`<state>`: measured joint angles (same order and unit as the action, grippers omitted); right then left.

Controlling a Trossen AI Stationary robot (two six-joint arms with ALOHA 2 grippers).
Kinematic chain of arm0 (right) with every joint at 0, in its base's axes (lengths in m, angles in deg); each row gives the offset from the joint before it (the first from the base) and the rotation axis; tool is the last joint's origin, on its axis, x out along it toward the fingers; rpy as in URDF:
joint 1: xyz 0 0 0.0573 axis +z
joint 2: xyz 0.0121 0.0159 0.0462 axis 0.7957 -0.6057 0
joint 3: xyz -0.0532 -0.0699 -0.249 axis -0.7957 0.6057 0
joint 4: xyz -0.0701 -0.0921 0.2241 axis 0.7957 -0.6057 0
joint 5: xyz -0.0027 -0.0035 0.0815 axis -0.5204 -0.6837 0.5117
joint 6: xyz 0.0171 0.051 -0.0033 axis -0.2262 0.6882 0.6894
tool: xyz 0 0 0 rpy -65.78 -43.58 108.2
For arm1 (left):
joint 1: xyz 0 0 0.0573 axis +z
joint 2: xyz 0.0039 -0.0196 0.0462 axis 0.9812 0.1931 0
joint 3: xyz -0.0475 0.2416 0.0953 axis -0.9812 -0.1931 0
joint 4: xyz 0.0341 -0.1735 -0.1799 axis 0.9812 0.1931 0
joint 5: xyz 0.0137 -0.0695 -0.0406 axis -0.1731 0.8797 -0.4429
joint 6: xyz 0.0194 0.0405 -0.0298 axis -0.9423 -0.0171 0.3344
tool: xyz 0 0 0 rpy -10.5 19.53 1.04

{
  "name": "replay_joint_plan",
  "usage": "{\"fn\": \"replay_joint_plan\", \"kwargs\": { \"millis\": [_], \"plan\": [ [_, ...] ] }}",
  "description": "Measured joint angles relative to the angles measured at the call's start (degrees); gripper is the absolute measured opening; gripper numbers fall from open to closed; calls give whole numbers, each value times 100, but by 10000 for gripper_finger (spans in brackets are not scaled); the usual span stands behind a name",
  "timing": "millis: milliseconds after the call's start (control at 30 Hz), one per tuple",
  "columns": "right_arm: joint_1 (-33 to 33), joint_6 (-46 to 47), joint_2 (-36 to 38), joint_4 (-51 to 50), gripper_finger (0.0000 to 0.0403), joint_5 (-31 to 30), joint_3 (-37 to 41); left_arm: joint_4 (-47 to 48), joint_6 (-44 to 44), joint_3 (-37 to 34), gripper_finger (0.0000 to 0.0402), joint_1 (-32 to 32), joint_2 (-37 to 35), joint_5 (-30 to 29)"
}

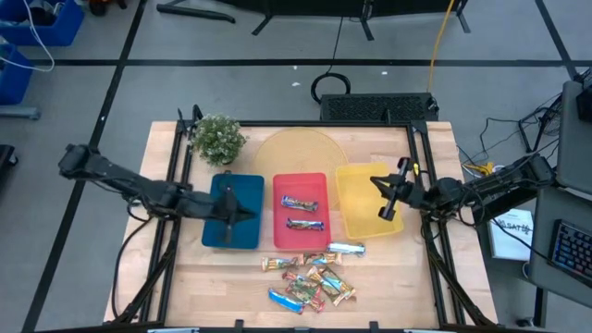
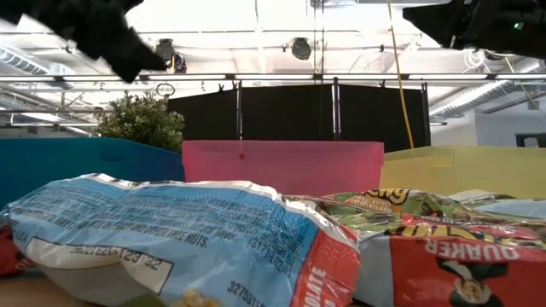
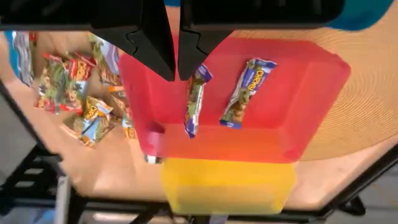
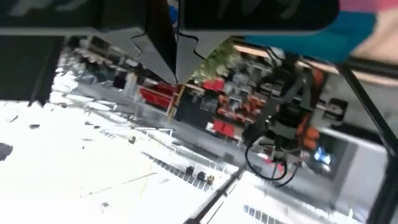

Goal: Pick and place Granola Bars by type
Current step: Put the yellow granola bar into the blue bin

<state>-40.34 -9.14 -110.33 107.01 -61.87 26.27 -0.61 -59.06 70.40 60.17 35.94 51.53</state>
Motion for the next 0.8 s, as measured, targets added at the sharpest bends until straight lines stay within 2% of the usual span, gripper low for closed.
{"fn": "replay_joint_plan", "kwargs": {
  "millis": [100, 233, 333, 467, 667, 800],
  "plan": [
    [-2, 368, -21, -36, 0, -4, 0, 980, 70, 906, 27, -132, 756, -52],
    [11, 830, -13, -114, 0, -2, 0, 1635, 175, 1816, 27, -271, 1590, -179],
    [11, 1127, -17, -383, 0, -2, 0, 1815, 182, 2187, 27, -423, 2146, -75],
    [12, 1373, -19, -649, 0, -2, 0, 1776, 181, 2521, 37, -690, 2781, 372],
    [11, 1132, -13, -554, 0, -2, 0, 1624, 509, 2648, 124, -1000, 3680, 565],
    [11, 1027, -10, -554, 0, -2, 0, 1593, 672, 2650, 193, -985, 4132, 276]
  ]
}}
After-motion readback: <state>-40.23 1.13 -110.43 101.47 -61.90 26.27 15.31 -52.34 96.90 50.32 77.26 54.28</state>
